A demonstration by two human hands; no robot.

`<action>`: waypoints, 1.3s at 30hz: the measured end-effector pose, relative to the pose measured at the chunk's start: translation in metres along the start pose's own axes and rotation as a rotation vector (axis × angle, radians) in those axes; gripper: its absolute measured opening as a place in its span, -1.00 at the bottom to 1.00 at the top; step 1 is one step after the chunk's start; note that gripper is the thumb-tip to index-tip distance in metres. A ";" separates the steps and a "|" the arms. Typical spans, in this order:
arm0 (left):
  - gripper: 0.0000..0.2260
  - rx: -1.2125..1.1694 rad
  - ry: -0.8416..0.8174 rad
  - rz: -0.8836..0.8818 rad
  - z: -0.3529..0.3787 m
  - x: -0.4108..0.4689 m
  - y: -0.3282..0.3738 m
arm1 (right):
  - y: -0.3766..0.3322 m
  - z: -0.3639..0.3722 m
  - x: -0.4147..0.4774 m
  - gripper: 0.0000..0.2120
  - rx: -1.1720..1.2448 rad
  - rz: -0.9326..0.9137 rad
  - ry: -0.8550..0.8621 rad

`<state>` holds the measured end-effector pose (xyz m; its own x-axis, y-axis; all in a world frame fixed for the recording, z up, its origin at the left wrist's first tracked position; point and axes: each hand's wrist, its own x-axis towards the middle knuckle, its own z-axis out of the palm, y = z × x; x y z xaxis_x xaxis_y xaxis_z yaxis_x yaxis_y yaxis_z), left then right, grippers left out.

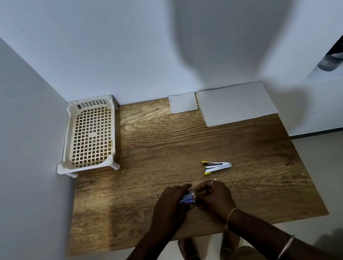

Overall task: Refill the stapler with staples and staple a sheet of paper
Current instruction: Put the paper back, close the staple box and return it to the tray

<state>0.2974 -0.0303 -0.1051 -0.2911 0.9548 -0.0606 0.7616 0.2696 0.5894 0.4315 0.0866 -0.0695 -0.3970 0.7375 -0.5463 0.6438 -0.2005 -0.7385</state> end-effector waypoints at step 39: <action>-0.60 -0.049 -0.029 -0.187 -0.016 -0.018 0.002 | 0.013 0.008 -0.004 -0.54 -0.527 -0.424 -0.050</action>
<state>0.2944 -0.0488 -0.0900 -0.4079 0.8919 -0.1952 0.6666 0.4370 0.6039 0.4358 0.0758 -0.0798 -0.7071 0.6496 -0.2795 0.6537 0.4498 -0.6085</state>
